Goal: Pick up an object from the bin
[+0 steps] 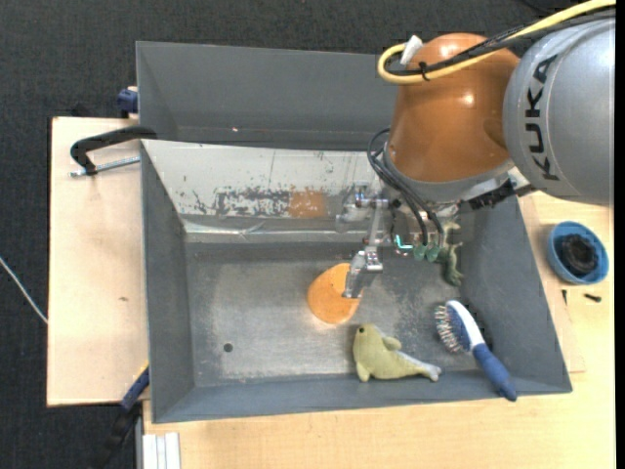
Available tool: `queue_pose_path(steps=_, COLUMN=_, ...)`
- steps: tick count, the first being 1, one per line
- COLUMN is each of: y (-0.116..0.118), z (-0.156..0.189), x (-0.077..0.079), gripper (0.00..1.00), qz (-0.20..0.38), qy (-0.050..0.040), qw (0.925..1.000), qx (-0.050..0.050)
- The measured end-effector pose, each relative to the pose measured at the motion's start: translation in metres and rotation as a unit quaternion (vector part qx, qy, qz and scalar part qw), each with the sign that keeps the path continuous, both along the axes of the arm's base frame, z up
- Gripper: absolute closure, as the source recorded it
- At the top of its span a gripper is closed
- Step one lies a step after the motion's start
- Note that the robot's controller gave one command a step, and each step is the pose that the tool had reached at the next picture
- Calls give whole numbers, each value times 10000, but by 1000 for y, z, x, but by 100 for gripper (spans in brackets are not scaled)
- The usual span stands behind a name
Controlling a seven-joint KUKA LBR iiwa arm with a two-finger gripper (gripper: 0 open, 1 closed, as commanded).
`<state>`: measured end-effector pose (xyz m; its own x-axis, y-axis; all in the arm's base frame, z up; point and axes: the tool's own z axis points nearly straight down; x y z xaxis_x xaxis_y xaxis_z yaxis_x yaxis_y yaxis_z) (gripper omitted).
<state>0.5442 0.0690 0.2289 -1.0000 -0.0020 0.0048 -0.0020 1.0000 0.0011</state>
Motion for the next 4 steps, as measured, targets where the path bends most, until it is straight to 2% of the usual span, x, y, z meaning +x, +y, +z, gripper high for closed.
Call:
queue_pose_path(steps=1, y=-20, z=-156, x=40, gripper=0, qz=1848, qy=-68, qw=9827, qx=10)
queue_pose_path(steps=2, y=72, z=-127, x=40, gripper=0, qz=1062, qy=-63, qw=9943, qx=28)
queue_pose_path(steps=3, y=73, z=-126, x=52, gripper=0, qz=210, qy=-51, qw=9998, qx=10)
queue_pose_path(steps=4, y=67, z=-156, x=49, gripper=0, qz=-870, qy=-43, qw=9962, qx=12)
